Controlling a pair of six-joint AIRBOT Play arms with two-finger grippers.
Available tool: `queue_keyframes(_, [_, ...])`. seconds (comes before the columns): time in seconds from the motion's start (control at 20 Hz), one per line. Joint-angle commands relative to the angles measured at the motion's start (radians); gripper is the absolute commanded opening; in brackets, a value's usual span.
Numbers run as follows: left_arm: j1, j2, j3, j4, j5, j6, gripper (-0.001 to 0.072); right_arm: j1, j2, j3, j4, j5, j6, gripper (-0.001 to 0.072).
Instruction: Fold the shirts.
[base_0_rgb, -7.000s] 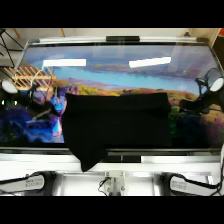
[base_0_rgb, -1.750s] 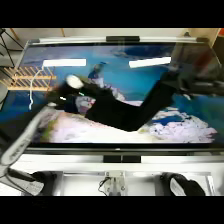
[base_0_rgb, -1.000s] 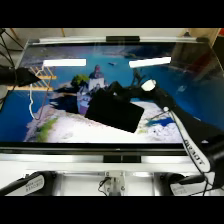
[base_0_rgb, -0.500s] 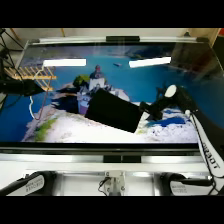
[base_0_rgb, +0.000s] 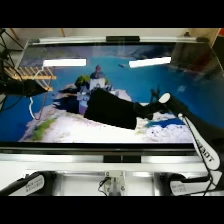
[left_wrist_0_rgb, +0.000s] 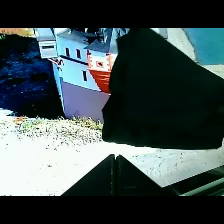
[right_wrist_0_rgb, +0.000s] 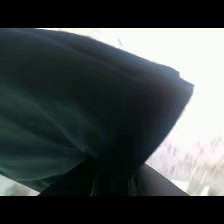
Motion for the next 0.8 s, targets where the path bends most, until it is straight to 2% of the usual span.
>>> queue_keyframes(0.0, [-0.006,0.021,-0.001,-0.025,0.000,-0.001,0.0034,-0.084,-0.008,0.114,0.087,-0.013,-0.157,0.0078])
queue_keyframes(0.3, [-0.059,0.053,-0.001,-0.038,-0.007,-0.001,0.0034,-0.511,0.037,0.354,0.005,0.109,-0.117,0.0078])
queue_keyframes(0.4, [-0.079,0.055,-0.001,-0.038,-0.012,-0.013,0.0034,-0.673,0.096,0.353,-0.096,0.150,-0.071,0.0078])
queue_keyframes(0.6, [-0.125,0.055,-0.001,-0.037,-0.011,-0.016,0.0034,-0.933,0.156,0.325,-0.396,0.379,-0.005,0.0079])
queue_keyframes(0.75, [-0.148,0.055,-0.001,-0.037,-0.011,-0.019,0.0034,-1.091,0.226,0.159,-0.405,0.396,0.011,0.0078])
